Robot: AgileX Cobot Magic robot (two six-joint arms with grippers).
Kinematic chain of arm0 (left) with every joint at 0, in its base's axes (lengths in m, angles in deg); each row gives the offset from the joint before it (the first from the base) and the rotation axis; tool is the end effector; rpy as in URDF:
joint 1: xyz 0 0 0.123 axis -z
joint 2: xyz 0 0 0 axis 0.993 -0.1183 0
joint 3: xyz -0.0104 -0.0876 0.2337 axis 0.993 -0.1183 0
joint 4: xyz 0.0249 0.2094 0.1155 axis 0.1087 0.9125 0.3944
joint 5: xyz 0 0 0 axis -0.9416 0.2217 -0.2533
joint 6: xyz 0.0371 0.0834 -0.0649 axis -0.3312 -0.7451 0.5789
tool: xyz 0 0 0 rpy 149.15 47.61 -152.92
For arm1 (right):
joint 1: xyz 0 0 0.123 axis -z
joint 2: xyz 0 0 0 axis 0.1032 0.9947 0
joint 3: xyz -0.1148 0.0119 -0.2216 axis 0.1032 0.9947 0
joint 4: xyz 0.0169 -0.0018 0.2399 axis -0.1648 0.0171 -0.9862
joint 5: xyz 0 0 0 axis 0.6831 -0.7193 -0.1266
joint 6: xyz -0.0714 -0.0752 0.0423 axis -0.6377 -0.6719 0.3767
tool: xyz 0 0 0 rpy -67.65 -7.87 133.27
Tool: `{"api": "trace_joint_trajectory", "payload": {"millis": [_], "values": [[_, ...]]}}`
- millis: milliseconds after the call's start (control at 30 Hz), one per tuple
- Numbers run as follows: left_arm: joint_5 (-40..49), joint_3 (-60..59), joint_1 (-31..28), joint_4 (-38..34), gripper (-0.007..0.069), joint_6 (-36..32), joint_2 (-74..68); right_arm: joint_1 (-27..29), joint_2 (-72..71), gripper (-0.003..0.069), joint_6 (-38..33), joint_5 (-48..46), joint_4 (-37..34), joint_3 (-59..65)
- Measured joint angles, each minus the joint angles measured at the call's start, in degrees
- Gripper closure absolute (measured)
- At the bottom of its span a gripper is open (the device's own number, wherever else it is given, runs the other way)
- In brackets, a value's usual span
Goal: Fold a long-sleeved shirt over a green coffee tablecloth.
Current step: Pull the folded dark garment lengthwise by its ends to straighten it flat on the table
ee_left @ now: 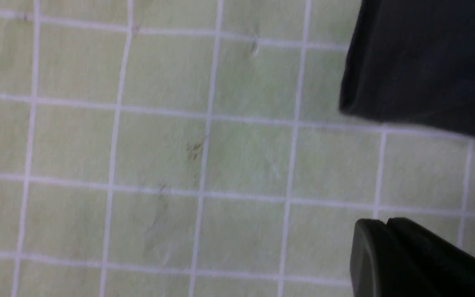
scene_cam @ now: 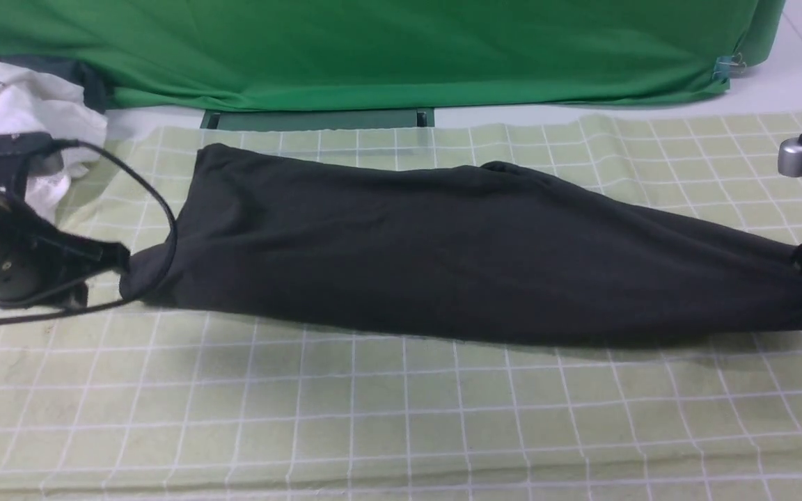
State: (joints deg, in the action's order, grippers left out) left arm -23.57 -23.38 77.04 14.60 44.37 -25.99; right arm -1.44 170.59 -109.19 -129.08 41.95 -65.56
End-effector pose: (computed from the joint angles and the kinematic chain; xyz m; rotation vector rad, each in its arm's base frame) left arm 0.2966 0.0304 0.1867 -0.1931 2.6698 0.0017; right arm 0.3250 -0.0128 0.1724 -0.2928 2.9255 0.1175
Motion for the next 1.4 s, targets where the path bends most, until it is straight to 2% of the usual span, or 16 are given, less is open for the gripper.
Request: {"api": "trace_joint_trajectory", "payload": {"millis": [100, 233, 367, 400, 533, 567, 667, 767, 867, 900, 933, 967, 1000, 1067, 1300, 1400], "values": [[-1.3, 2.8, 0.0, -2.4, 0.057, -0.7, -2.2, 0.0, 0.0, 0.063, 0.0, 0.1, 0.0, 0.0], [1.1, 9.7, 0.0, -5.3, 0.0428, -2.2, -8.6, 0.0, 0.0, 0.063, 0.0, 0.6, 0.0, 0.0], [7.4, 17.2, 0.0, -7.2, 0.0232, -3.2, -16.7, 0.0, 0.0, 0.063, 0.0, 0.6, 0.2, 0.0], [9.2, 19.5, 0.0, -7.9, 0.0151, -3.4, -19.1, 0.0, 0.0, 0.063, 0.0, 0.6, 0.2, 0.0], [13.0, 24.5, 0.0, -9.7, -0.0016, -5.2, -25.0, 0.0, 0.0, 0.063, 0.1, 0.6, 0.2, 0.0], [14.1, 25.8, 0.0, -11.1, -0.0046, -7.1, -26.9, 0.0, 0.0, 0.063, 0.1, 0.6, 0.2, 0.0], [14.7, 26.6, 0.0, -13.5, -0.0062, -10.0, -28.7, 0.0, 0.0, 0.0629, 0.1, 0.7, 0.2, 0.0], [15.3, 26.8, 0.0, -15.0, -0.0023, -11.4, -29.8, 0.0, 0.0, 0.0629, 0.1, 0.7, 0.3, 0.0], [16.6, 26.8, 0.0, -15.6, 0.0127, -11.8, -30.0, 0.0, 0.0, 0.0629, 0.1, 0.8, 0.3, 0.0], [16.7, 26.9, 0.0, -15.7, 0.0142, -11.8, -30.0, 0.0, 0.0, 0.0629, 0.1, 0.8, 0.4, 0.0], [17.8, 27.0, 0.0, -15.8, 0.0264, -12.0, -30.0, 0.0, 0.0, 0.0628, 0.1, 0.8, 0.4, 0.0], [18.0, 27.1, 0.0, -15.7, 0.0302, -12.1, -30.0, 0.0, 0.0, 0.0628, 0.1, 0.9, 0.4, 0.0], [19.6, 27.6, 0.0, -14.6, 0.0458, -12.2, -30.0, 0.0, 0.0, 0.0627, 0.1, 0.9, 0.4, 0.0], [21.4, 28.1, 0.0, -13.2, 0.0557, -12.2, -30.0, 0.0, -0.1, 0.0627, 0.1, 0.7, 0.4, 0.0], [26.2, 26.4, 0.0, -10.1, 0.0578, -11.7, -25.5, 0.0, -1.2, 0.0627, 0.3, -2.1, 0.1, 0.1], [26.9, 20.6, 0.0, -8.0, 0.0578, -8.6, -18.4, 0.0, -3.3, 0.0627, 0.4, -5.4, -0.1, 0.4]]}}
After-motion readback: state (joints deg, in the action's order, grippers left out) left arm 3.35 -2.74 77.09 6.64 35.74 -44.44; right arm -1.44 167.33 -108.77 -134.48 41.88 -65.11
